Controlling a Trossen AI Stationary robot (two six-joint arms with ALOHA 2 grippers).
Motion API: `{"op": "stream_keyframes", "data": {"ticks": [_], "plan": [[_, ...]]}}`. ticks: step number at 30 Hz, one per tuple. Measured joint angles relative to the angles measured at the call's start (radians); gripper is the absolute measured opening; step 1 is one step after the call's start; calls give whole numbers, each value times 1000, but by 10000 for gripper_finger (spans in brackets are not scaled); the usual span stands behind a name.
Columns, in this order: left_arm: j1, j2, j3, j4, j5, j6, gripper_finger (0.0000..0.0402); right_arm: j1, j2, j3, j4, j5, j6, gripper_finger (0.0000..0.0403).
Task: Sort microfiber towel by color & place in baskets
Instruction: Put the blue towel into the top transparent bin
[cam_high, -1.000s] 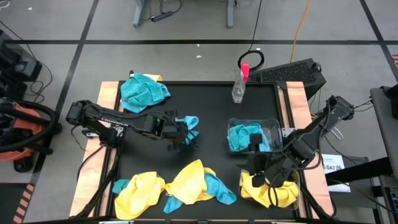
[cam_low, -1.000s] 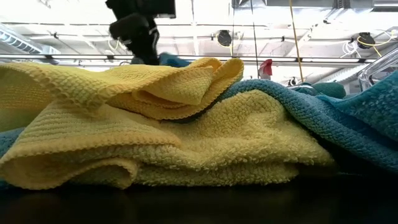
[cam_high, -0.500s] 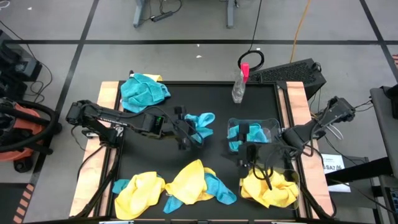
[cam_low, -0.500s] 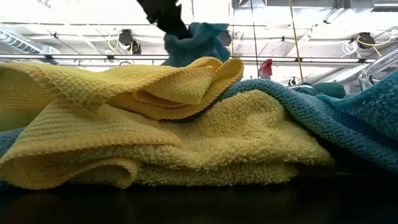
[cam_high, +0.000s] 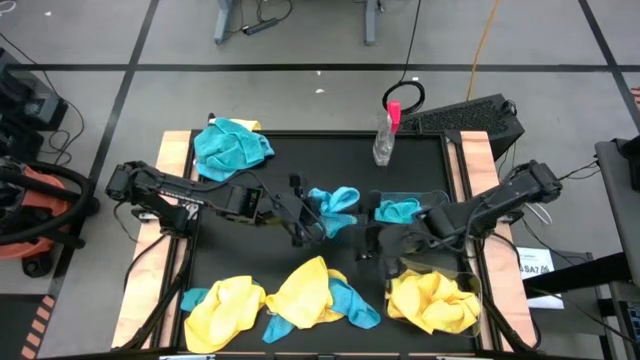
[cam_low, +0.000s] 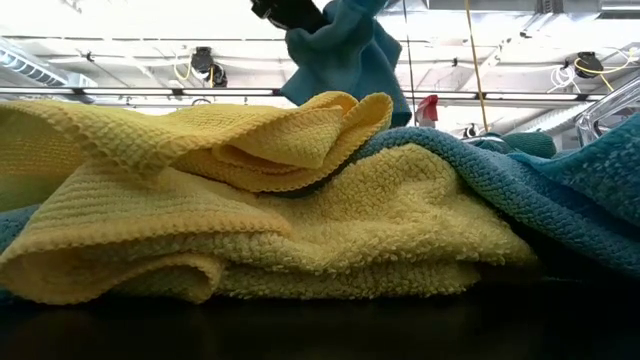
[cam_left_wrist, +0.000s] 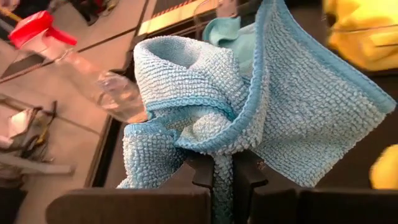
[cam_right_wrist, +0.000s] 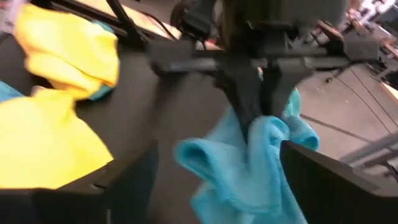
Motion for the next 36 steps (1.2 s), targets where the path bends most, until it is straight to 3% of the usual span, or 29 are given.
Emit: {"op": "stream_keyframes", "data": {"ticks": [7,23,28,36], "plan": [[-11,0,0,62,135,20,15,-61,37,0,5,11,0,354],[-71,0,0,239,140,191,15,-95,37,0,-83,6,114,340],[-71,0,0,234,140,185,34,-94,37,0,-87,10,113,257],[-62,0,1,198,121,104,144,-93,32,0,-175,12,109,34]]}}
